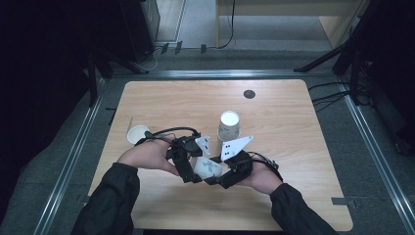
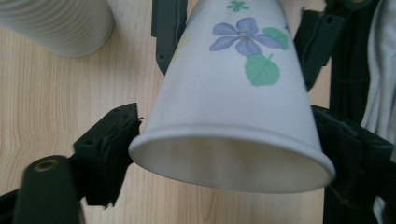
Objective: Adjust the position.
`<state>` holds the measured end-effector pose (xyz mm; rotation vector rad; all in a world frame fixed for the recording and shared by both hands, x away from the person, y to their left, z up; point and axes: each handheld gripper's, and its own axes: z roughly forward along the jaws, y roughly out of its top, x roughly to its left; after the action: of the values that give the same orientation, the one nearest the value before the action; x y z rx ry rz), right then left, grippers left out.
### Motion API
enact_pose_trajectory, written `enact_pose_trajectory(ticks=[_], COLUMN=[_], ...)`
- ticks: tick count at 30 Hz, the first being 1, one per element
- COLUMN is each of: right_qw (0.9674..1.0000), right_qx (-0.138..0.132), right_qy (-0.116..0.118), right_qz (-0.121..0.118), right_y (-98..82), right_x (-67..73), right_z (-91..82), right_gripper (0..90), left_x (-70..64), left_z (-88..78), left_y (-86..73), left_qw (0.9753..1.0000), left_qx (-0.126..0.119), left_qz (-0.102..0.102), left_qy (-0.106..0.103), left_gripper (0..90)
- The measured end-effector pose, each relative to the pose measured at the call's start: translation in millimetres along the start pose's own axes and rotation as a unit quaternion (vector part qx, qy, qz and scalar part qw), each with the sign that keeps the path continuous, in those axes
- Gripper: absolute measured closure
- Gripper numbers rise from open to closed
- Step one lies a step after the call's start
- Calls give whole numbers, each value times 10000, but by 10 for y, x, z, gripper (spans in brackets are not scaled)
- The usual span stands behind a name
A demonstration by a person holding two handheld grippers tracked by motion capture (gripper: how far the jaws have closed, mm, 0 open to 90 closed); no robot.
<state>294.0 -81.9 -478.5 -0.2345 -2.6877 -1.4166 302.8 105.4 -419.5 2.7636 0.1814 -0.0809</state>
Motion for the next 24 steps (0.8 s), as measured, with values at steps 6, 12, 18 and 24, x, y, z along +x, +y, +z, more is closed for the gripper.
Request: enact_pose_trajectory(ticks=[6,12,18,24], right_qw=[9998,9992,9983,9977], right_qx=[-183,-343,-491,-564], right_qy=[-86,-183,-313,-382], right_qz=[3,1,20,63], right_y=[13,17,4,-10], right_x=[-26,-37,-50,-62], right_z=[-141,-287,-408,-499], right_gripper=[334,334,334,334], left_x=[26,75,91,66], left_z=[-80,-143,-173,-169], left_y=[-86,-213,-303,-398], left_qw=[9996,9978,9954,9929], left_qx=[-264,-611,-880,-1090], left_qz=[-112,-244,-364,-461], left_qy=[76,-15,81,82], left_gripper=[115,115,125,131])
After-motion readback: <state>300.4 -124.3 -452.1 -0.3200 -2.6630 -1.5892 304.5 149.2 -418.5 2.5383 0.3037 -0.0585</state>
